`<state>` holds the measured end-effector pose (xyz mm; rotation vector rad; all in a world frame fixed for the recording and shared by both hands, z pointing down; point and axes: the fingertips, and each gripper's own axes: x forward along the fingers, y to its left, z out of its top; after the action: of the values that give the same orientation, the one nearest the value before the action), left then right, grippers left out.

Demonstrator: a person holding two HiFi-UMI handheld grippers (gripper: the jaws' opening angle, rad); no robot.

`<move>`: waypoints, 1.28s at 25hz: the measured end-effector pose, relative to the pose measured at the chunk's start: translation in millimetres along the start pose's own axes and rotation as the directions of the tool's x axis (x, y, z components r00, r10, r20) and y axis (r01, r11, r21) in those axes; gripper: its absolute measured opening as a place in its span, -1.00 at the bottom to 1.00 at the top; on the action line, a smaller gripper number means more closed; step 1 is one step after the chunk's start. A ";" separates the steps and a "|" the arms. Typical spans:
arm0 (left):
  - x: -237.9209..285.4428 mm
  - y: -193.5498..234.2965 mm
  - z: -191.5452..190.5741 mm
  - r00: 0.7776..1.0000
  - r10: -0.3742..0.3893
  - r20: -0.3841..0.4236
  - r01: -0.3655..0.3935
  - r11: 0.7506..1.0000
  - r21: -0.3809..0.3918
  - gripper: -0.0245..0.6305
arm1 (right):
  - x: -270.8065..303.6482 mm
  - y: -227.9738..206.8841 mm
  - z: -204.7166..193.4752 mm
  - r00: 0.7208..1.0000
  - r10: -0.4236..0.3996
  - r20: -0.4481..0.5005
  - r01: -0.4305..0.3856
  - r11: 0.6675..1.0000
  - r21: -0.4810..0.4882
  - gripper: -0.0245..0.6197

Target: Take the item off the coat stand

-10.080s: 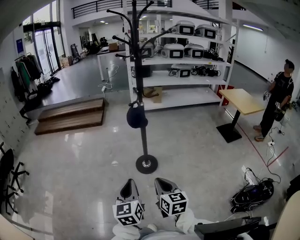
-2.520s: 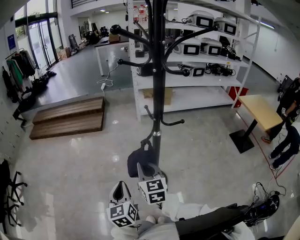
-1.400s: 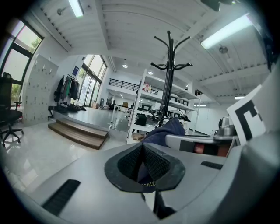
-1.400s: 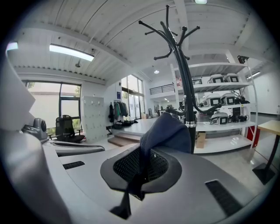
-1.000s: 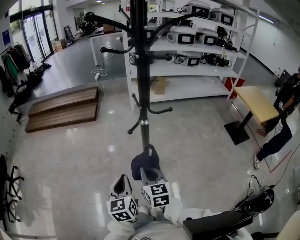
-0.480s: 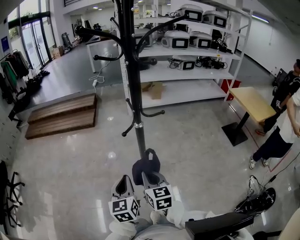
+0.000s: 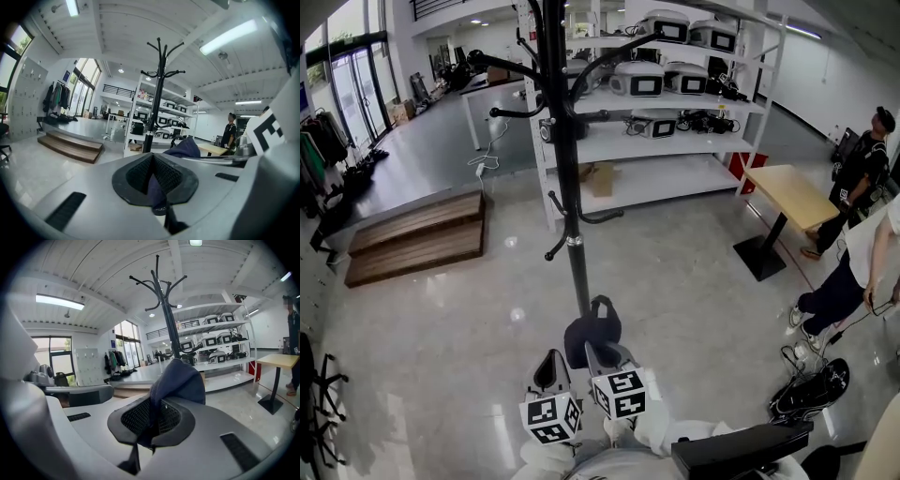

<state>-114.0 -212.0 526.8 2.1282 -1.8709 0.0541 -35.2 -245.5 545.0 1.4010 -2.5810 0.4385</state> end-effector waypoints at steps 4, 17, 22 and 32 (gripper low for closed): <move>-15.7 -2.8 -2.3 0.999 -0.033 -0.001 0.033 0.999 0.001 -0.95 | -13.8 6.0 -4.5 0.999 -0.038 0.000 0.038 0.999 0.012 -0.86; -52.9 -6.2 -6.1 0.996 -0.089 0.007 0.089 0.996 -0.006 -0.95 | -46.6 32.9 -12.1 0.997 -0.083 0.010 0.083 0.996 0.029 -0.86; -52.5 -3.6 -7.8 0.998 -0.070 0.007 0.070 0.997 -0.014 -0.95 | -46.1 35.4 -11.2 0.998 -0.064 0.006 0.064 0.998 0.024 -0.86; -42.2 -11.4 -1.1 0.998 -0.063 0.013 0.063 0.998 -0.003 -0.95 | -46.2 25.5 -3.9 0.999 -0.051 0.012 0.051 0.999 0.001 -0.86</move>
<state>-109.0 -169.9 516.0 2.1881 -1.8088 0.0228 -31.4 -194.6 530.9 1.4706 -2.5484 0.4250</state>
